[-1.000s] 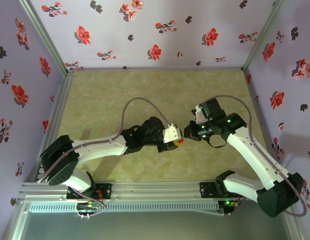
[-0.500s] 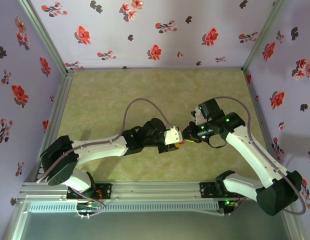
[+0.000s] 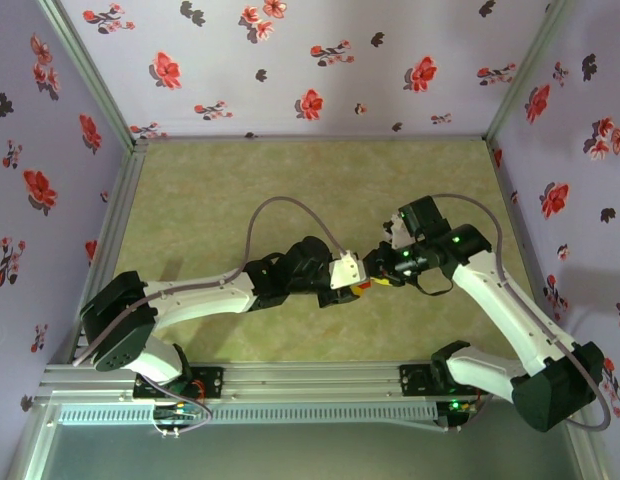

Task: Unlock with the key

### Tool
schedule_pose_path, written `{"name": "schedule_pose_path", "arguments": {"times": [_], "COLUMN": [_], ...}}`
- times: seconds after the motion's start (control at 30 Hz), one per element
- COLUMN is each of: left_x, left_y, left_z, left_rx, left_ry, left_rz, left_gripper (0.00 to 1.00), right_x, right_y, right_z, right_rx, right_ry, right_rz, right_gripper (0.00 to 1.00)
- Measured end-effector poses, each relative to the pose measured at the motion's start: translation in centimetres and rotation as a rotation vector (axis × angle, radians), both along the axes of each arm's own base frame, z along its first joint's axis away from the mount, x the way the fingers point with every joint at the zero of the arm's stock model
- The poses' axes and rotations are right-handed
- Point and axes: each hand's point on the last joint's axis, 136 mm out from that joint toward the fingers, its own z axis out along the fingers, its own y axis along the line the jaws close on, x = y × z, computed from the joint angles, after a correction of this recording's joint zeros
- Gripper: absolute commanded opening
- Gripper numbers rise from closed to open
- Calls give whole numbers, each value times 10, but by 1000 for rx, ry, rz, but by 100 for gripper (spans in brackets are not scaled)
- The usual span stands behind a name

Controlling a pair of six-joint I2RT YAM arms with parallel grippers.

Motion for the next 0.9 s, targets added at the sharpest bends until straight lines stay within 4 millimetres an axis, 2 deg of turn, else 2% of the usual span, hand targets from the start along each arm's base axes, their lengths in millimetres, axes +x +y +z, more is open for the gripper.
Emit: {"name": "schedule_pose_path", "arguments": {"times": [0.43,0.67,0.83,0.9], "left_x": [0,1,-1,-5], "left_y": [-2,-6,-8,-14], "left_z": [2,11,13,24], "left_rx": [-43,-85,-103,-151], "left_ry": [32,24,26,15], "left_rz": [3,-7,-25,-52], "left_gripper": [0,0,0,0], "right_x": [1,2,3,5], "right_y": [-3,-6,-10,-13], "right_z": [4,15,16,13], "right_rx": [29,34,24,10], "right_ry": [14,-4,-10,-11], "right_rz": [7,15,18,12], "right_gripper": [35,38,40,40]}}
